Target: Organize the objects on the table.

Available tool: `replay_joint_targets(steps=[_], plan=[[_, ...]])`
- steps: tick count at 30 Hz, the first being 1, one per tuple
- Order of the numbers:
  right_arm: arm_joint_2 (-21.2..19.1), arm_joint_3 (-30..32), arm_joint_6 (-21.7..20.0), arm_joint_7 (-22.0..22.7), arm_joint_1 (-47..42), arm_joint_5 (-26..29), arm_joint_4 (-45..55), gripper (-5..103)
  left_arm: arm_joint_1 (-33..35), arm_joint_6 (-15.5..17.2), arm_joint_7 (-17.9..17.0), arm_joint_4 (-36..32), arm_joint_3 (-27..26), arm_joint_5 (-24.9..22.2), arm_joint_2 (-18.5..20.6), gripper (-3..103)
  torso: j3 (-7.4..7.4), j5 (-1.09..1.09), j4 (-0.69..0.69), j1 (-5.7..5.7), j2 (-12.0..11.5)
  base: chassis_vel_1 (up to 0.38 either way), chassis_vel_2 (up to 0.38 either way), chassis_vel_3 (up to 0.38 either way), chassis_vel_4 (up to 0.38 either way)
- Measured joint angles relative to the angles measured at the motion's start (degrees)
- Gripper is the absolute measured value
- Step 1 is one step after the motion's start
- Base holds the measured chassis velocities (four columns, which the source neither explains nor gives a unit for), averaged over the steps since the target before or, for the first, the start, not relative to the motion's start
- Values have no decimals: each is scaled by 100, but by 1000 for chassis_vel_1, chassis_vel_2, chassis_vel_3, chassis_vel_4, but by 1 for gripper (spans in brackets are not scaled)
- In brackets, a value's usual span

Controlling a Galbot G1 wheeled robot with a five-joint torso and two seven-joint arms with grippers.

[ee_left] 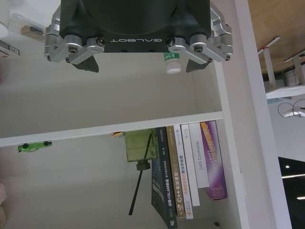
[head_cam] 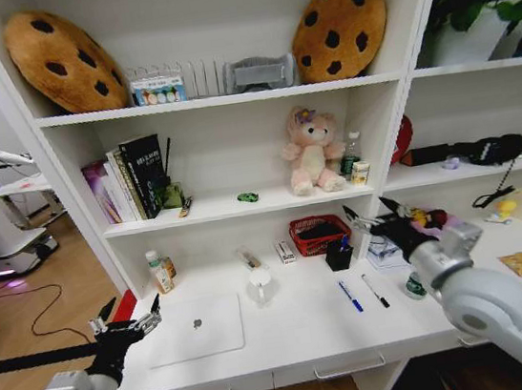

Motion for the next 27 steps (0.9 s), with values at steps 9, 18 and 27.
replay_joint_targets(steps=[9, 18, 27], plan=[[1749, -1073, 274, -487, -1202, -2197, -80, 100, 0, 0, 1, -1, 0, 0, 0, 100, 0, -2, 2, 0, 0, 0, 0, 0, 0], [1923, -1595, 366, -547, -1038, -2488, -288, 100, 0, 0, 0, -1, 0, 0, -1, 100, 0, -3, 3, 0, 0, -4, -13, 11, 7], [1690, -1713, 384, -516, -769, -2363, -417, 100, 0, 0, -1, -1, 0, 0, -1, 100, 1, -1, 3, 0, -1, -149, -152, 145, 149]])
